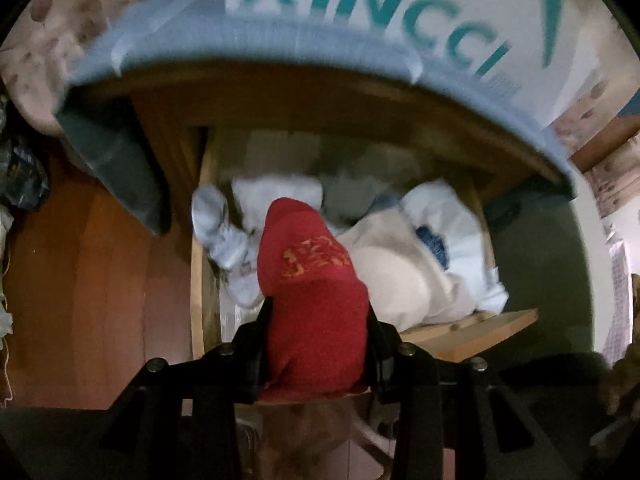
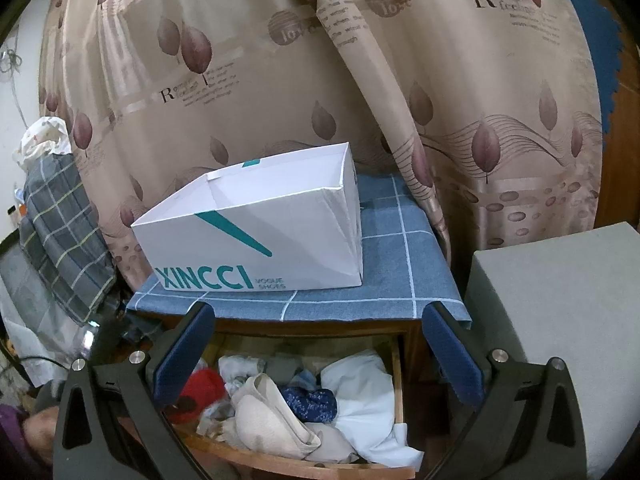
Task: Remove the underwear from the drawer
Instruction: 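Lift the red underwear and release it into the white XINCCI box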
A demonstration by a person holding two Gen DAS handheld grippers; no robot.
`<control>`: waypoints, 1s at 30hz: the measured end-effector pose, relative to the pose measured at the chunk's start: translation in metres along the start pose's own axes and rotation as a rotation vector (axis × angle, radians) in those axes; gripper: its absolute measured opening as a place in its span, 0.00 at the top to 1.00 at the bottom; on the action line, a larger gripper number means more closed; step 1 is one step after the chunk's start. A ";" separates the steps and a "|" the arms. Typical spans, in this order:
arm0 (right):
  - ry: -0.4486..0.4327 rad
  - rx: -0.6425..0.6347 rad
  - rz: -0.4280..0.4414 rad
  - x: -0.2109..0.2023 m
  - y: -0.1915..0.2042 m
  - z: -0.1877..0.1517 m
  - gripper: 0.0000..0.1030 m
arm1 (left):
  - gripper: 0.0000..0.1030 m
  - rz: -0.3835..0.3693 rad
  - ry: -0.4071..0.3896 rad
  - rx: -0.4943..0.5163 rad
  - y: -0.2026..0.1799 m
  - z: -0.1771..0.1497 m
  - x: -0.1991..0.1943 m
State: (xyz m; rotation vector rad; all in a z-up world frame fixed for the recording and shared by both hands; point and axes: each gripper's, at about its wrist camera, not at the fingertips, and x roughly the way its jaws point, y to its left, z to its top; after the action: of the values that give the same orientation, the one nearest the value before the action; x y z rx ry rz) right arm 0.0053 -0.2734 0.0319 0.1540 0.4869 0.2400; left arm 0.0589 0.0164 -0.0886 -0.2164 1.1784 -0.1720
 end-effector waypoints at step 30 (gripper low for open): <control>0.077 -0.090 0.065 0.007 0.023 -0.008 0.00 | 0.62 -0.017 -0.370 0.200 -0.087 0.161 -0.194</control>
State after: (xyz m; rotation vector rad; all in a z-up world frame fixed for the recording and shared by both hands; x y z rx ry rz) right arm 0.0030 -0.2484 0.0261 0.0731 0.5471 0.3322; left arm 0.1341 -0.0078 0.1667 -0.0772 0.7860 -0.2515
